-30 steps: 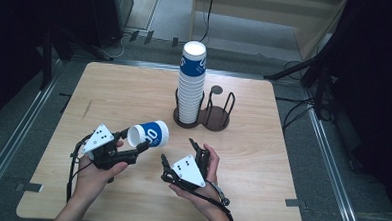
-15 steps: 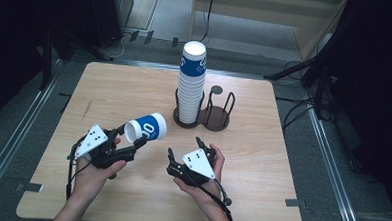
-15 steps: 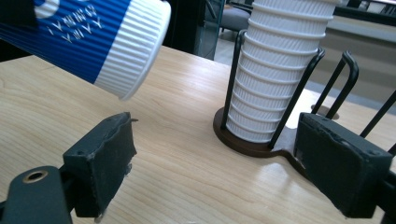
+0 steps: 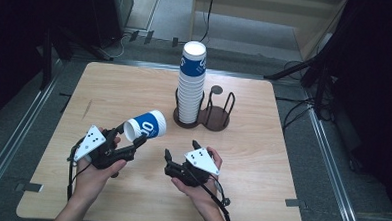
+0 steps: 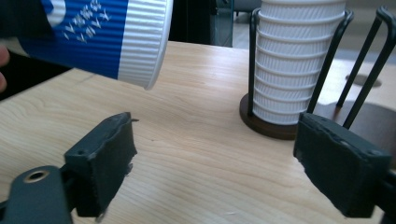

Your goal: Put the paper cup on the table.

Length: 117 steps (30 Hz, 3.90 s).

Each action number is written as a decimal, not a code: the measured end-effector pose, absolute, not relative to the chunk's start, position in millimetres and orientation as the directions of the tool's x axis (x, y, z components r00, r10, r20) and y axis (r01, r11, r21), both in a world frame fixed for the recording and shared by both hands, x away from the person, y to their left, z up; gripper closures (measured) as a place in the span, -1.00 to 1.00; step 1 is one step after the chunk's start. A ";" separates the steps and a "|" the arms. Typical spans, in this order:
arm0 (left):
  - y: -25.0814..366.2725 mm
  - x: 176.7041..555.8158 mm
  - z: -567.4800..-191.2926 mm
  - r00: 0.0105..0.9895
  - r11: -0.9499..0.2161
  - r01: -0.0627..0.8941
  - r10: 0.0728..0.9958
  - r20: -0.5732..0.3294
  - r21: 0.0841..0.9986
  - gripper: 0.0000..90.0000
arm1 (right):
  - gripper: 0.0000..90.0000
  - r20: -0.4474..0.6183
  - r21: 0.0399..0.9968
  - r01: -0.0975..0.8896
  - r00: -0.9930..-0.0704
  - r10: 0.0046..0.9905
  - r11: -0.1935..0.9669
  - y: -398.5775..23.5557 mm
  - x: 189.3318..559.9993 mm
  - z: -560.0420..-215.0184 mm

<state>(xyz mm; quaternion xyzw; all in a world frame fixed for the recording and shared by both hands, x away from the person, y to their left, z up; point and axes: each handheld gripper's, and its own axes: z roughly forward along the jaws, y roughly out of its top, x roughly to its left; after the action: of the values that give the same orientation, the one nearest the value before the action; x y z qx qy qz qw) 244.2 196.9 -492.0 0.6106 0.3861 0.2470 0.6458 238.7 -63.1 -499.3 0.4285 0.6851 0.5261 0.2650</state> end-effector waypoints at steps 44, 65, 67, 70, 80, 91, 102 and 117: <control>184.8 237.3 -493.5 0.607 0.196 0.103 0.764 -0.218 0.975 -0.37 | -0.87 0.835 0.515 0.623 -0.210 0.508 -0.589 -52.0 245.3 -464.3; 174.1 232.3 -495.5 0.619 0.190 0.072 0.761 -0.193 0.979 -0.37 | -0.88 0.979 0.148 0.711 -0.004 0.206 -0.688 -42.7 256.3 -473.3; 172.6 231.9 -495.6 0.624 0.187 0.070 0.758 -0.189 0.980 -0.37 | -0.90 0.983 0.115 0.716 0.016 0.180 -0.688 -42.3 259.5 -474.5; 171.2 231.2 -495.7 0.627 0.186 0.073 0.755 -0.190 0.980 -0.37 | -0.91 0.987 0.093 0.720 0.025 0.160 -0.688 -41.7 263.3 -475.9; 167.0 229.9 -496.9 0.639 0.181 0.077 0.746 -0.188 0.980 -0.37 | -0.94 0.990 0.061 0.724 0.046 0.136 -0.687 -39.1 270.0 -478.4; 165.5 229.1 -497.2 0.648 0.178 0.084 0.738 -0.190 0.980 -0.37 | -0.94 0.992 0.015 0.736 0.073 0.101 -0.676 -38.3 279.1 -480.9; 165.0 228.9 -498.2 0.655 0.168 0.076 0.734 -0.176 0.983 -0.37 | -0.67 0.995 -0.043 0.745 0.089 0.036 -0.665 -36.3 280.5 -484.1; 170.6 227.4 -493.1 0.664 0.179 0.139 0.713 -0.226 0.974 -0.71 | -0.55 0.996 0.066 0.681 0.003 0.092 -0.729 -48.9 279.3 -476.8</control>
<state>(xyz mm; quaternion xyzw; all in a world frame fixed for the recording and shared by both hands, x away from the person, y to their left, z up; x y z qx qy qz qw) 227.4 170.6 -493.1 0.6054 0.3518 0.2101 0.6824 279.3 -48.9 -476.8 0.6702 0.2886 0.6445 -0.2285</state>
